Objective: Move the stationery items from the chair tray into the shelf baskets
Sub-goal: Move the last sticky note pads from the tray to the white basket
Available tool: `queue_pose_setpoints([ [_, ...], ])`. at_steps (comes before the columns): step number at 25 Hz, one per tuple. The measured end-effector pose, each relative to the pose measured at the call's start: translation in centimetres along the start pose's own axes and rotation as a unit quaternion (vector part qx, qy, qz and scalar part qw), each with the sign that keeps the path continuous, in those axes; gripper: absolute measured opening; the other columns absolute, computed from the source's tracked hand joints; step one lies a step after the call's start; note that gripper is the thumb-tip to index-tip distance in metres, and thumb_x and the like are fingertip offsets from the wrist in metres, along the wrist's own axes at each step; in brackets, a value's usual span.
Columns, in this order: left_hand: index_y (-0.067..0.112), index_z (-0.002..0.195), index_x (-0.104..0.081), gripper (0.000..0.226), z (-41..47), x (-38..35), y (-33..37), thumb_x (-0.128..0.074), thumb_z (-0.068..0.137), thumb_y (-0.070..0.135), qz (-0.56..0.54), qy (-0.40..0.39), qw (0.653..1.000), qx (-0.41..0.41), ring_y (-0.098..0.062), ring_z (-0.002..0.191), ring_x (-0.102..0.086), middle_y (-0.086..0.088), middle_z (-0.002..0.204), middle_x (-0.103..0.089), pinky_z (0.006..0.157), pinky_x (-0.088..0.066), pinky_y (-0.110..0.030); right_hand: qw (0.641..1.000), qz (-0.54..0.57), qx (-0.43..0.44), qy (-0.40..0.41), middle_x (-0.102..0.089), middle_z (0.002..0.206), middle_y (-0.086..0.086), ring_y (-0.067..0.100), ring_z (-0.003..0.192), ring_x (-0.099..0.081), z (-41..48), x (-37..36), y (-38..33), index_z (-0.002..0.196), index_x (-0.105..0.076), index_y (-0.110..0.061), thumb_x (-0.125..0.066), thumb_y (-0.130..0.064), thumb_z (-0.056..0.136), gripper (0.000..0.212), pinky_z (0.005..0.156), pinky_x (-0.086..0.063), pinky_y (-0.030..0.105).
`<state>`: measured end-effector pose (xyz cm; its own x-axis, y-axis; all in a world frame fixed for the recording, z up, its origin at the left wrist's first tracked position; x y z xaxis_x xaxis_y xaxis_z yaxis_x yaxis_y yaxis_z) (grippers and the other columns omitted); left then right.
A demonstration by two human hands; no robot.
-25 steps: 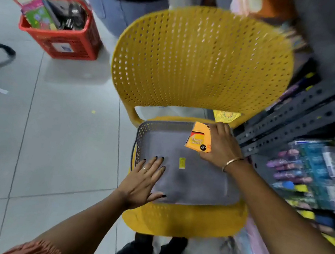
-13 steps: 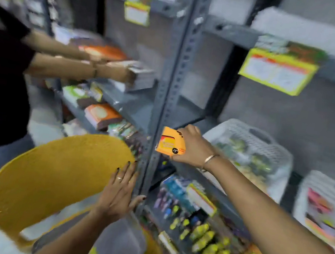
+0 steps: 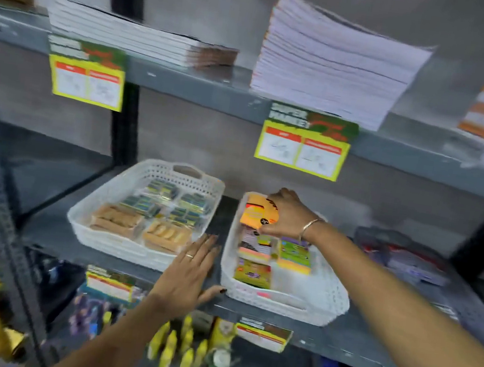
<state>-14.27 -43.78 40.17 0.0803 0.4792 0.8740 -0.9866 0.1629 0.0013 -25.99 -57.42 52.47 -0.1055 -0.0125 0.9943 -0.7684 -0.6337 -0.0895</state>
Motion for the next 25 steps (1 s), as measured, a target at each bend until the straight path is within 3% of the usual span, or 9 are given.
queue_pose_setpoints([
  [3, -0.001, 0.134, -0.038, 0.078, 0.3, -2.8, 1.3, -0.018, 0.093, 0.064, -0.06, -0.038, 0.997, 0.014, -0.032, 0.126, -0.041, -0.021, 0.136, -0.047, 0.106, -0.018, -0.032, 0.998, 0.014, -0.052, -0.031, -0.043, 0.129, 0.018, 0.032, 0.124, -0.036, -2.5, -2.1, 6.0, 0.126, -0.046, -0.007, -0.075, -0.039, 0.066, 0.074, 0.106, -0.037, 0.036],
  [6, 0.0, 0.141, -0.03, 0.087, -0.2, -5.4, 0.6, -0.025, 0.089, 0.07, -0.098, -0.069, 0.992, 0.046, -0.031, 0.127, -0.041, -0.019, 0.141, -0.042, 0.105, -0.026, -0.034, 0.992, 0.013, -0.09, -0.085, -0.034, 0.139, 0.017, 0.032, 0.132, -0.028, -4.6, -5.7, 9.3, 0.135, -0.036, -0.01, -0.075, -0.04, 0.067, 0.084, 0.11, -0.033, 0.037],
  [9, -0.001, 0.135, -0.042, 0.093, -0.5, -6.8, -0.2, -0.019, 0.085, 0.074, -0.079, -0.135, 0.985, 0.068, -0.032, 0.12, -0.05, -0.018, 0.133, -0.051, 0.095, -0.045, -0.041, 0.985, 0.012, -0.109, -0.13, -0.029, 0.144, 0.017, 0.031, 0.135, -0.024, -6.1, -9.3, 10.5, 0.137, -0.032, -0.007, -0.073, -0.042, 0.07, 0.086, 0.11, -0.032, 0.038],
  [13, 0.006, 0.132, -0.049, 0.093, -0.9, -7.7, -0.4, -0.013, 0.084, 0.077, -0.049, -0.173, 0.983, 0.041, -0.03, 0.12, -0.051, -0.013, 0.132, -0.054, 0.098, -0.042, -0.045, 0.979, 0.009, -0.121, -0.162, -0.028, 0.145, 0.016, 0.03, 0.135, -0.025, -6.8, -12.0, 10.9, 0.138, -0.029, -0.006, -0.069, -0.039, 0.074, 0.082, 0.111, -0.032, 0.037],
  [18, 0.008, 0.123, -0.057, 0.087, -1.0, -7.5, -0.4, -0.013, 0.087, 0.073, -0.047, -0.184, 0.981, 0.045, -0.027, 0.109, -0.059, -0.01, 0.121, -0.061, 0.089, -0.049, -0.044, 0.975, 0.006, -0.134, -0.176, -0.033, 0.141, 0.017, 0.032, 0.13, -0.033, -6.9, -13.3, 10.8, 0.138, -0.031, -0.007, -0.066, -0.036, 0.079, 0.075, 0.11, -0.034, 0.037],
  [25, 0.007, 0.121, -0.059, 0.09, -0.9, -7.3, -0.4, -0.009, 0.086, 0.073, -0.042, -0.163, 0.985, 0.047, -0.028, 0.108, -0.06, -0.011, 0.119, -0.062, 0.089, -0.049, -0.044, 0.969, -0.013, -0.15, -0.195, -0.035, 0.139, 0.015, 0.03, 0.128, -0.036, -7.2, -13.2, 11.2, 0.139, -0.03, -0.009, -0.065, -0.033, 0.079, 0.074, 0.106, -0.036, 0.035],
])
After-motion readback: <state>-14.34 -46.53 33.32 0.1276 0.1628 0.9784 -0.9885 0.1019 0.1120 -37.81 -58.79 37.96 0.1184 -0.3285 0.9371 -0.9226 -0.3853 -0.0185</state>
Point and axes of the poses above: each hand's wrist, its own z-axis towards the middle knuckle, its own x-axis out of the back of the hand, y = z × x, the point moved 7 cm from there along z, towards the middle knuckle
